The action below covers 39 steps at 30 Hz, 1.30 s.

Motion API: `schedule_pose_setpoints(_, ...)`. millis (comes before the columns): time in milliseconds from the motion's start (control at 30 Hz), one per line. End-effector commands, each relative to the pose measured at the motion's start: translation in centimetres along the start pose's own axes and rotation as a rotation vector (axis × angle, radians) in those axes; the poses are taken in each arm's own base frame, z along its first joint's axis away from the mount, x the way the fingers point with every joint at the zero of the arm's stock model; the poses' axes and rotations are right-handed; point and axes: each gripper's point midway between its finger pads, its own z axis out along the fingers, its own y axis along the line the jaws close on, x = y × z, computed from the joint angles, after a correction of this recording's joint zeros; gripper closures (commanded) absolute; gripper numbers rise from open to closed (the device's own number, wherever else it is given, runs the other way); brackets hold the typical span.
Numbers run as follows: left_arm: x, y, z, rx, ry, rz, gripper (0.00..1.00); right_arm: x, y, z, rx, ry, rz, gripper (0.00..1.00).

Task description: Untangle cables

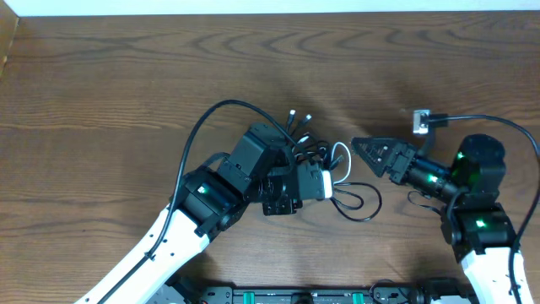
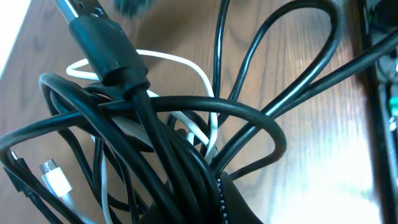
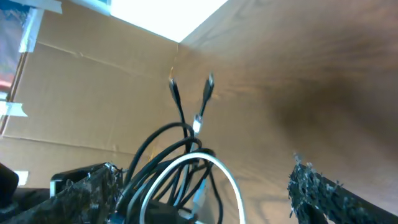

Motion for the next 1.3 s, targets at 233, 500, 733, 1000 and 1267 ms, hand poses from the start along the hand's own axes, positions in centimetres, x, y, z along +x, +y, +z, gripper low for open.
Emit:
schedule_pose_setpoints(233,0.2,0.4,2.1,0.045,0.014,0.149,0.92,2.5,1.8,1.8,-0.041,0.107,0.005,0.12)
schedule_pose_setpoints(500,-2.3,0.6,2.7,0.013,-0.059,0.218,0.92,2.6,1.4,2.1,-0.025,0.108,0.001,0.14)
schedule_pose_setpoints(733,-3.6,0.6,2.8,-0.006,-0.096,0.249,0.92,3.5,0.4,3.3,-0.002,0.161,0.024,0.28)
schedule_pose_setpoints(1000,0.0,1.2,2.8,-0.047,0.087,0.208,0.92,3.6,-0.2,3.6,0.009,0.172,0.037,0.77)
schedule_pose_setpoints(1267,-0.6,1.2,1.4,-0.078,0.065,0.142,0.92,2.8,-0.7,3.4,0.021,0.141,0.007,0.99)
